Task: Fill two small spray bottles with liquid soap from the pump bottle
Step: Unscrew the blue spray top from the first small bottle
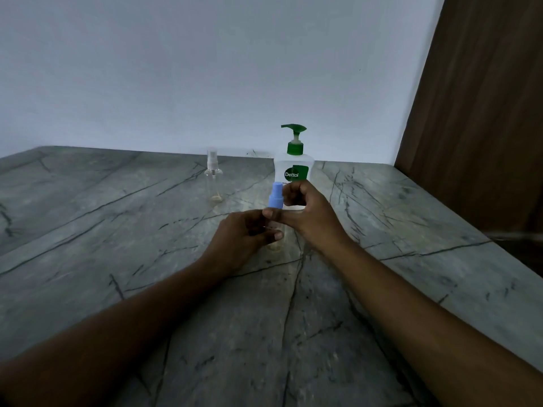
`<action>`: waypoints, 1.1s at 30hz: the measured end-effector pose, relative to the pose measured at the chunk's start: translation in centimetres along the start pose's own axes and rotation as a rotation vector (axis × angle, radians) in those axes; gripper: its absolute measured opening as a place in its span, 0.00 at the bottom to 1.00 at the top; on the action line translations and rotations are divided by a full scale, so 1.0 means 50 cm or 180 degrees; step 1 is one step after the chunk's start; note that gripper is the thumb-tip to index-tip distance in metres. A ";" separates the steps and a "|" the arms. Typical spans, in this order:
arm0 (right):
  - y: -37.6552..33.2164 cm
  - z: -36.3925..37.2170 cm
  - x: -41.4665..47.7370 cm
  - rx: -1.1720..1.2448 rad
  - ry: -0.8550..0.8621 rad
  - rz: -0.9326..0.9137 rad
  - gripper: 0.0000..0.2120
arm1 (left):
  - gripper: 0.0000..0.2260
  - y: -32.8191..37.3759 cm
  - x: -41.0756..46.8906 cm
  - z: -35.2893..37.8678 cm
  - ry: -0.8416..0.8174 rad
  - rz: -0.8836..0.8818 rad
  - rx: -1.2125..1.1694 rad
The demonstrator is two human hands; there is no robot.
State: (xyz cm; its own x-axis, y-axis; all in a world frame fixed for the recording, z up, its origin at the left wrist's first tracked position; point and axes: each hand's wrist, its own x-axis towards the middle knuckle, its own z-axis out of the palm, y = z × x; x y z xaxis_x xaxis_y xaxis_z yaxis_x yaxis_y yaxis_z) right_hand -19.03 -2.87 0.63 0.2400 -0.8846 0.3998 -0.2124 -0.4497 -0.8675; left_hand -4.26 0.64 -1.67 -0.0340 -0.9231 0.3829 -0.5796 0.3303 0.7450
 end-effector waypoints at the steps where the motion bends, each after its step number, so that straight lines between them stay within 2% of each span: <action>1: -0.002 0.003 -0.001 -0.0086 0.0140 -0.0097 0.18 | 0.14 0.000 0.000 0.000 0.0005 -0.0001 0.0002; 5: -0.005 0.002 0.002 -0.0222 0.0219 -0.0221 0.14 | 0.13 0.000 0.000 0.000 0.0027 0.0005 -0.0050; 11: 0.000 -0.013 0.010 0.0040 -0.0327 -0.0119 0.15 | 0.13 -0.005 0.002 0.001 0.0049 -0.0067 0.0019; 14: 0.001 -0.016 0.012 0.0271 -0.0390 -0.0105 0.15 | 0.12 -0.005 0.003 0.003 0.0066 -0.0059 -0.0054; 19: -0.013 -0.014 0.017 0.0768 -0.0190 -0.0148 0.16 | 0.15 -0.011 0.006 0.004 0.0024 -0.0071 -0.0130; 28: -0.057 -0.038 0.026 0.1467 0.0569 -0.0077 0.11 | 0.18 -0.012 0.007 0.002 -0.0074 -0.0057 -0.0126; 33: -0.068 -0.058 0.030 0.2189 0.0820 0.0013 0.09 | 0.18 -0.012 0.005 0.003 -0.0063 -0.0042 -0.0139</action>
State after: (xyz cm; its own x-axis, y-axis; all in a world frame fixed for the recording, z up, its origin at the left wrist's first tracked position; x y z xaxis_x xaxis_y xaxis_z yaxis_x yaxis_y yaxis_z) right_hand -20.68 -3.02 5.06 -0.0079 -0.9251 0.3796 0.4500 -0.3423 -0.8249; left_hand -4.04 0.18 -2.07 -0.0428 -0.9311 0.3623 -0.5441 0.3259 0.7731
